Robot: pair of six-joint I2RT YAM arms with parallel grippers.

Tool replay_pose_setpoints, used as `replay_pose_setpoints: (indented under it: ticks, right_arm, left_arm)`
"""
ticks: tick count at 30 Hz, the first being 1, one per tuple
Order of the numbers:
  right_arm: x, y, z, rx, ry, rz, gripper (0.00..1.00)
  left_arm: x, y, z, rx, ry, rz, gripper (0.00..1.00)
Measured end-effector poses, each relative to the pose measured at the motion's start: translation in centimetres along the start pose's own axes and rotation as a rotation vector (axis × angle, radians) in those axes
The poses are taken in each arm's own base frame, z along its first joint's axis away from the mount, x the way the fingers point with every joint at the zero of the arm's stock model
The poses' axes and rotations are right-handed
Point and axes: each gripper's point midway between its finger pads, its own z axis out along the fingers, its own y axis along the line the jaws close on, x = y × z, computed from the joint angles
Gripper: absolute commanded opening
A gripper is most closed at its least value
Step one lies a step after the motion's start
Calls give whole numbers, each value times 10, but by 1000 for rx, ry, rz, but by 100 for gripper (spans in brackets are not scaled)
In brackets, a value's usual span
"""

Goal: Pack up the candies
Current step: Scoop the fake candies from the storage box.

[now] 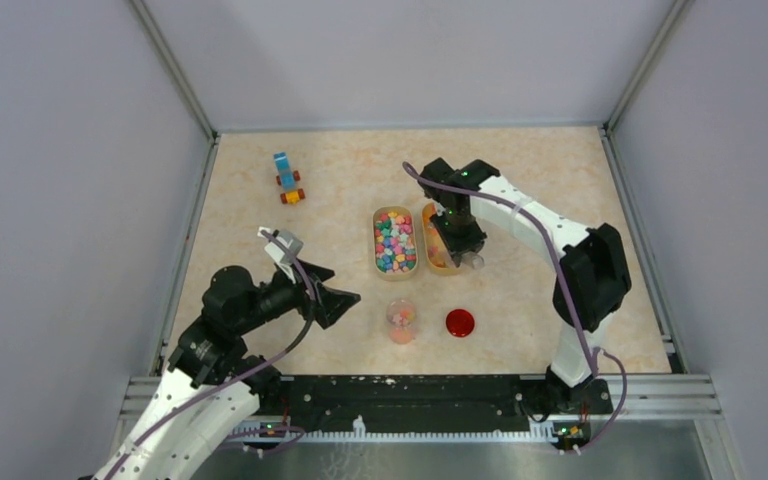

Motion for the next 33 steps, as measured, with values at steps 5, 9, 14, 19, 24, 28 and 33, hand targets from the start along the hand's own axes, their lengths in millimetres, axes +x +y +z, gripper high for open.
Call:
replay_pose_setpoints:
  ticks: [5,9,14,19,24,28,33]
  right_arm:
    - [-6,-2,8,10,20,32,0]
    - [-11,-4,12,23,29,53,0]
    - [-17,-7,23,52,46,65,0]
    - [-24,-10,32,85,59,77,0]
    - [-28,-13,41,112,67,91,0]
    - [-34,-15,49,124,63,105,0]
    - [-38,-15,56,124,57,119,0]
  left_arm:
    - [-2,-4,-3,13,-13,8,99]
    - [-4,-7,-5,27,-22,15,99]
    - [-3,-13,-6,48,-24,22,99]
    - [-3,-17,-8,64,-25,28,99]
    - [-3,-20,-9,77,-28,33,99]
    - [-3,-21,-9,81,-28,34,99]
    - [-2,-22,-9,85,-27,35,99]
